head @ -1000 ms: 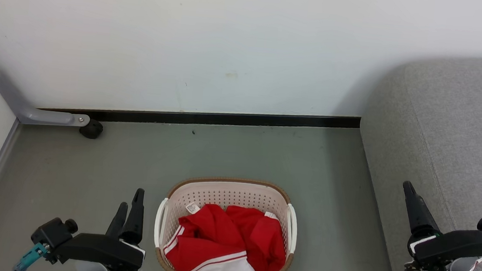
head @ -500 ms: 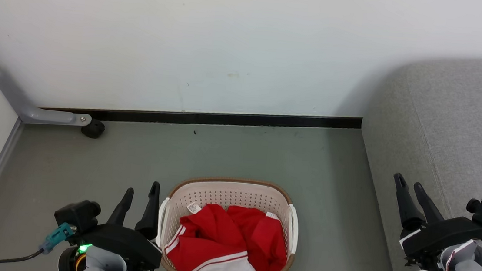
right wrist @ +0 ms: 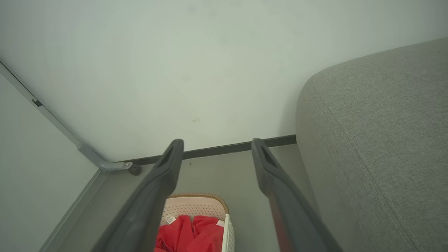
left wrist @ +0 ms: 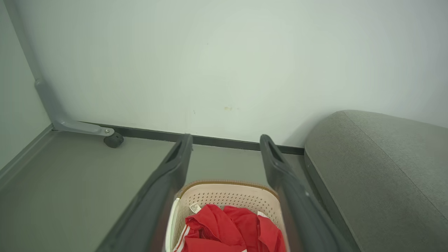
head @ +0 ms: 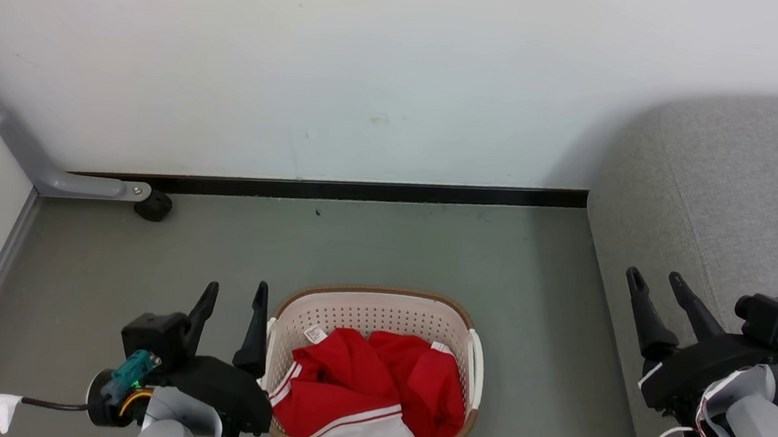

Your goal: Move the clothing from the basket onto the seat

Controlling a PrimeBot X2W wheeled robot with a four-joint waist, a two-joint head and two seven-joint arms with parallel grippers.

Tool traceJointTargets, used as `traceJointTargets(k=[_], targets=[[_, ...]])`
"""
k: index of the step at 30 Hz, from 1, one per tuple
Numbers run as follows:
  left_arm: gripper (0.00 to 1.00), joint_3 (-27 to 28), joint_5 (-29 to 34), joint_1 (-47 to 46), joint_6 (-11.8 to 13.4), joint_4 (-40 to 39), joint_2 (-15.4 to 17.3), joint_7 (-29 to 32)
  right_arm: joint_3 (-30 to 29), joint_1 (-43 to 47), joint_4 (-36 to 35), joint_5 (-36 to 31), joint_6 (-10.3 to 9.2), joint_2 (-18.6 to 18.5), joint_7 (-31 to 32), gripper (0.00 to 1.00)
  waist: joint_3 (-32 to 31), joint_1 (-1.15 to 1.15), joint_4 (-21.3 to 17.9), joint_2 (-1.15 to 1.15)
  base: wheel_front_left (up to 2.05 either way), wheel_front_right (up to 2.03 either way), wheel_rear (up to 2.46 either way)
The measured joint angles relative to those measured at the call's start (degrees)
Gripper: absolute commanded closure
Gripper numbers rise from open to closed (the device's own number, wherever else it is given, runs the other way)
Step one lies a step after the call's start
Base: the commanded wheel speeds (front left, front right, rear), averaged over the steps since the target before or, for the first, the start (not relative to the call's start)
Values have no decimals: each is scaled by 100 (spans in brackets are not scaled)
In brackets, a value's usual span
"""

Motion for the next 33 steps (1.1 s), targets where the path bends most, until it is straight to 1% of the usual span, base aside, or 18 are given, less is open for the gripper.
traceJointTargets(k=[8,11,12,17,18,22,30,31,33], targets=[[0,-141,695,-41,123,70,9,-163,271,-201,193,-524,-25,-97,-155,0,-9,0,-15,0,0,0,0],[0,-219,978,-101,126,105,9,-219,381,-258,257,-694,-24,-135,-208,0,-13,0,-19,0,0,0,0],[0,-263,1135,-121,176,127,9,-258,447,-290,320,-838,-19,-168,-261,0,-18,0,-21,0,0,0,0],[0,-326,1484,-149,227,179,10,-338,557,-391,385,-1076,-18,-240,-352,0,-24,0,-24,0,0,0,0],[0,-364,1671,-169,244,203,10,-398,611,-443,428,-1222,-18,-270,-386,0,-25,0,-22,0,0,0,0],[0,-419,1970,-235,278,218,7,-459,694,-509,487,-1425,-18,-300,-452,0,-24,0,-15,0,0,0,0],[0,-263,1983,-235,321,248,-26,-459,550,-509,531,-1477,-20,-308,-452,0,-2,0,5,0,0,0,0],[0,-229,1982,-235,327,259,-37,-459,513,-509,545,-1482,-32,-314,-452,0,2,0,9,0,0,0,0],[0,-127,1973,-234,378,290,-63,-459,402,-509,570,-1482,-119,-330,-452,0,10,0,18,0,0,0,0]])
